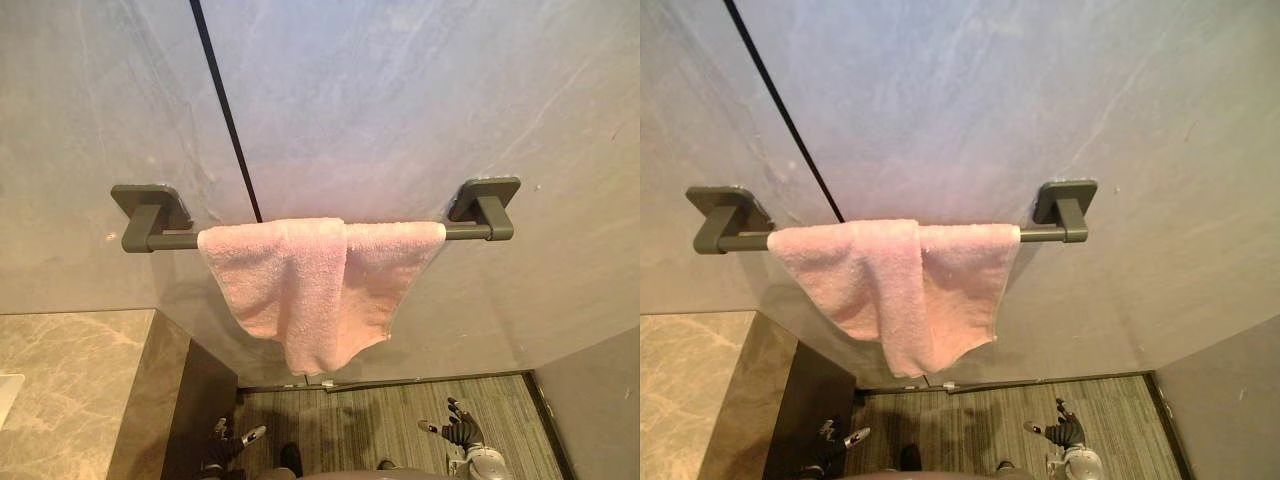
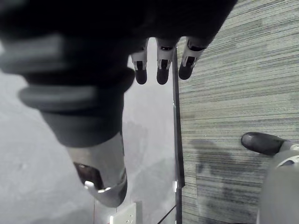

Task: Organize washtable

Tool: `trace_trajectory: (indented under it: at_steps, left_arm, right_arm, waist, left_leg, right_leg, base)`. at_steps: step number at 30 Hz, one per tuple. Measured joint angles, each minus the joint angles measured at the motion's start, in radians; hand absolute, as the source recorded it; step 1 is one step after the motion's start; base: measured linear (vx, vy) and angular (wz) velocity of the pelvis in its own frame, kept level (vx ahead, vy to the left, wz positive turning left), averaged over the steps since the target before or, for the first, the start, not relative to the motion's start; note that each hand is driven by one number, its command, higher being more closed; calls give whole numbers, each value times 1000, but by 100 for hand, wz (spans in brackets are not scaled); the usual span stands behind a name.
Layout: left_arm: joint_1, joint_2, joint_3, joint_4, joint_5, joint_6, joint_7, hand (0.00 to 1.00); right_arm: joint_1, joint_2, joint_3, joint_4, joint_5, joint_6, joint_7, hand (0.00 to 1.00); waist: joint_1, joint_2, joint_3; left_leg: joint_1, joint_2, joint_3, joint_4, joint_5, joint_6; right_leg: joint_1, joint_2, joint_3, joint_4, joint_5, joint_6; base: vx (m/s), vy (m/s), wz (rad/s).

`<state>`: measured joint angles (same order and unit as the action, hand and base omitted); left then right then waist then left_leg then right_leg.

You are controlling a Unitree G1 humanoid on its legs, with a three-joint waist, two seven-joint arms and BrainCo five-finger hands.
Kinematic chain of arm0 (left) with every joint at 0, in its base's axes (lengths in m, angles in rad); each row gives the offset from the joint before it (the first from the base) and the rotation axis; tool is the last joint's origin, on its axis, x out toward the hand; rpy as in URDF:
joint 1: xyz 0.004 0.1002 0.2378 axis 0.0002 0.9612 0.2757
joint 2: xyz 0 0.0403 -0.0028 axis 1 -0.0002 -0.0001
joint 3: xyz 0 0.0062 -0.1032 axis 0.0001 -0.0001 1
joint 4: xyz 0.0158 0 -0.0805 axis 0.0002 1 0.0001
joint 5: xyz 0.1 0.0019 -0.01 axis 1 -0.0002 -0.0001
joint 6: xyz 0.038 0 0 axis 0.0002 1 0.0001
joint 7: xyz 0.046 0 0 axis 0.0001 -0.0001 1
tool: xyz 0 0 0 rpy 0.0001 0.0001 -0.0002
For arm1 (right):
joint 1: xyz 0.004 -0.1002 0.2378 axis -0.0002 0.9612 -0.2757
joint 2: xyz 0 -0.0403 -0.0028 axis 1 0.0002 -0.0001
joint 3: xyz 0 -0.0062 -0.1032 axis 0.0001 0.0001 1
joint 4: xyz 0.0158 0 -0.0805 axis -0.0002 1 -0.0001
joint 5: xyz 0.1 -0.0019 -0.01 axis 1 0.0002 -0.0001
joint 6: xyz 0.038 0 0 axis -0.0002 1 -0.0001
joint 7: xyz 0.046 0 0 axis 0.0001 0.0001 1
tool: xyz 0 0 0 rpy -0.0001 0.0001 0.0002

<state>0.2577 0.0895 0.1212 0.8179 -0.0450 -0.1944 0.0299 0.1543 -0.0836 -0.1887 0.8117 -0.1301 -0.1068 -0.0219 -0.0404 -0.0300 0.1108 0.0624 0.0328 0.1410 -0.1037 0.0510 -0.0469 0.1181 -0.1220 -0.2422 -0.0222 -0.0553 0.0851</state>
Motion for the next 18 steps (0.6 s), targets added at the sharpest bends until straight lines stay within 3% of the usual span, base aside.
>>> trace_trajectory:
  at_steps: [8, 13, 16, 18]
  left_arm:
    - [-2, 1, 0, 6, 1, 1, 16, 0]
    - [-26, 9, -4, 5, -1, 2, 17, 0]
    - [-45, 31, -9, -48, -3, 4, 18, 0]
    - [-48, 47, -5, -87, -4, 1, 19, 0]
  right_arm:
    - [-31, -3, 0, 7, 0, 3, -1, 0]
    - [-92, -14, 3, 6, -21, 8, -1, 0]
    - [-87, -24, 25, -14, -30, 15, 0, 0]
    - [-86, -24, 28, -25, -30, 17, 4, 0]
  waist:
    - [1, 2, 10]
    - [0, 6, 48]
    - [1, 10, 58]
    - [2, 19, 62]
  left_leg:
    - [24, 1, 57, 0, -25, 0]
    - [-1, 5, 112, 25, -40, 6]
    - [-52, 32, 110, 127, -93, 16]
    - [-66, 49, 97, 154, -101, 15]
  right_leg:
    - [-8, -1, 57, 3, -1, 2]
    - [-138, -15, 112, 185, -53, 10]
    - [-158, -32, 111, 231, -52, 11]
    - [-190, -49, 107, 324, -86, -23]
  base:
    - [21, 6, -21]
    - [33, 23, -34]
    - [9, 34, 9]
    - [24, 27, 23]
